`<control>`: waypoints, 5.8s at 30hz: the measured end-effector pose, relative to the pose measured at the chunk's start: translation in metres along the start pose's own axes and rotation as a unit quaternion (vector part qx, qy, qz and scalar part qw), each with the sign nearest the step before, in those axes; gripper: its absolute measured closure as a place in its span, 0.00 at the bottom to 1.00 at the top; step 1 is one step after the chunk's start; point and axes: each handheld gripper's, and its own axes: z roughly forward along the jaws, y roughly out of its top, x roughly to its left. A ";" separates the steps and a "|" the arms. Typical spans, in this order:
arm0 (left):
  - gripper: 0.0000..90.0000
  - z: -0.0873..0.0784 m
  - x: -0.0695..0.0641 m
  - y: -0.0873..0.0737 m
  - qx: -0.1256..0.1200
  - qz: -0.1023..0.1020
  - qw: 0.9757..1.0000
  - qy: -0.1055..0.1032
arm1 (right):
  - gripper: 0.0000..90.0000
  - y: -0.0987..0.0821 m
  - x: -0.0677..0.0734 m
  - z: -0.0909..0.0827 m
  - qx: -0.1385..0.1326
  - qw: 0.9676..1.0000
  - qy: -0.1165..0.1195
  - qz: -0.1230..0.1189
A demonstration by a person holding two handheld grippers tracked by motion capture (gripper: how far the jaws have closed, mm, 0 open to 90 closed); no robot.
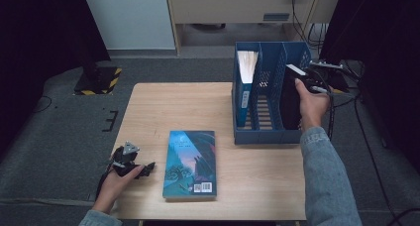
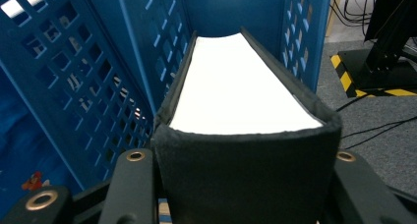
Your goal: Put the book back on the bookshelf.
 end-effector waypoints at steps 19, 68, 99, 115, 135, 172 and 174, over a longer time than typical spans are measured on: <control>0.00 0.000 -0.001 0.000 0.002 0.002 1.000 -0.001 | 0.57 -0.005 0.001 -0.008 0.014 1.000 0.001 -0.016; 0.00 -0.001 -0.004 0.001 0.005 0.008 1.000 -0.007 | 0.50 -0.048 -0.001 -0.048 0.044 0.999 0.020 0.007; 0.00 0.000 -0.005 0.001 0.004 0.008 1.000 -0.008 | 0.58 -0.032 -0.004 -0.038 0.074 0.997 -0.006 0.004; 0.00 0.000 -0.005 0.001 0.002 0.006 1.000 -0.008 | 0.59 -0.002 0.003 -0.027 0.059 0.998 -0.011 -0.014; 0.00 0.000 -0.004 0.001 0.003 0.009 1.000 -0.009 | 0.58 0.009 -0.002 0.010 0.059 0.998 -0.012 -0.014; 0.00 0.001 -0.005 0.002 0.004 0.011 1.000 -0.011 | 0.47 0.000 0.005 0.014 0.056 0.998 0.001 -0.011; 0.00 0.001 -0.005 0.002 0.004 0.012 1.000 -0.011 | 0.43 0.000 0.006 0.011 0.058 0.998 0.014 -0.016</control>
